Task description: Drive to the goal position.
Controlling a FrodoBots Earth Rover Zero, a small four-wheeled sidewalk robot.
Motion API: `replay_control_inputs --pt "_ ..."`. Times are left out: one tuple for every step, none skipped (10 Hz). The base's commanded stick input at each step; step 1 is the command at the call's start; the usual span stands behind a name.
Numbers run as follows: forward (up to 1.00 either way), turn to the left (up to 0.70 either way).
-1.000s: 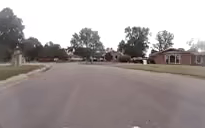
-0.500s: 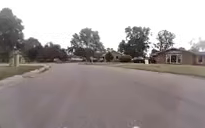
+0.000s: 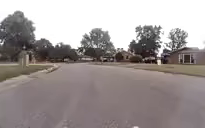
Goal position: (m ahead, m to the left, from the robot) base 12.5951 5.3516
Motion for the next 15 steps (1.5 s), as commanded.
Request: replay_control_inputs --pt "0.70 0.01" --pt "0.70 0.00" --pt "0.70 0.00" --pt "0.70 0.00" --pt "0.70 0.00" --pt "0.70 0.00" --pt "0.70 0.00" --pt "0.70 0.00" --pt "0.70 0.00" --pt "0.70 0.00" --pt "0.70 0.00" --pt "0.70 0.00" --pt "0.70 0.00" --pt "0.70 0.00" --pt "0.70 0.00"
